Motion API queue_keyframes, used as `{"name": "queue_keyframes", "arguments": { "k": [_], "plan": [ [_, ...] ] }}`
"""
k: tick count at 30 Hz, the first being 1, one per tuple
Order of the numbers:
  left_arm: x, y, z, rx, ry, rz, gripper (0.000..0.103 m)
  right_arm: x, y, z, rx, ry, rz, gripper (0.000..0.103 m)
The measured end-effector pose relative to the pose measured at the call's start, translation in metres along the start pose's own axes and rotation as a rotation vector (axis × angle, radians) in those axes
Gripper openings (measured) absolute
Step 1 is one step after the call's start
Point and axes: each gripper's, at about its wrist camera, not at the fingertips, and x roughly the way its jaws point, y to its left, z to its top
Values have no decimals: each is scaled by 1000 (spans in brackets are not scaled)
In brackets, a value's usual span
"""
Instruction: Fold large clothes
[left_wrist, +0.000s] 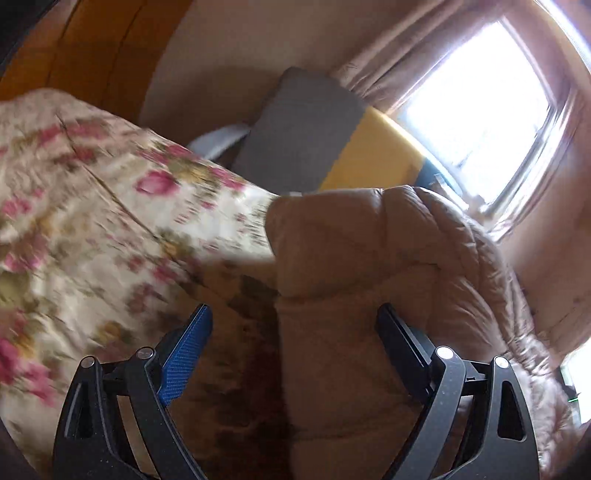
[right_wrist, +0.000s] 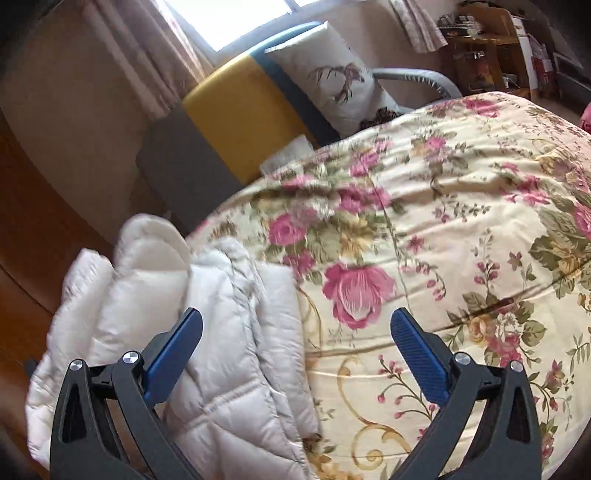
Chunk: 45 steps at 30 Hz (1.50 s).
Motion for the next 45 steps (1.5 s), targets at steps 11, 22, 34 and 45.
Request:
{"name": "queue_keyframes", "arguments": {
  "k": [11,22,34,45],
  "plan": [
    [-12,-135,-48,517,-6,-157,90,68,41,-36,-190,180,6,101],
    [-13,-147,-68,604,-35,-216,95,27,46,3,-343,5,-82,101],
    [-28,-136,-46,435,-83,-222,95,76,107,12,-477,85,-39,101],
    [-2,-194,-72,667,0,-185,96,79,75,-6,-661,-36,-376,101]
  ]
}}
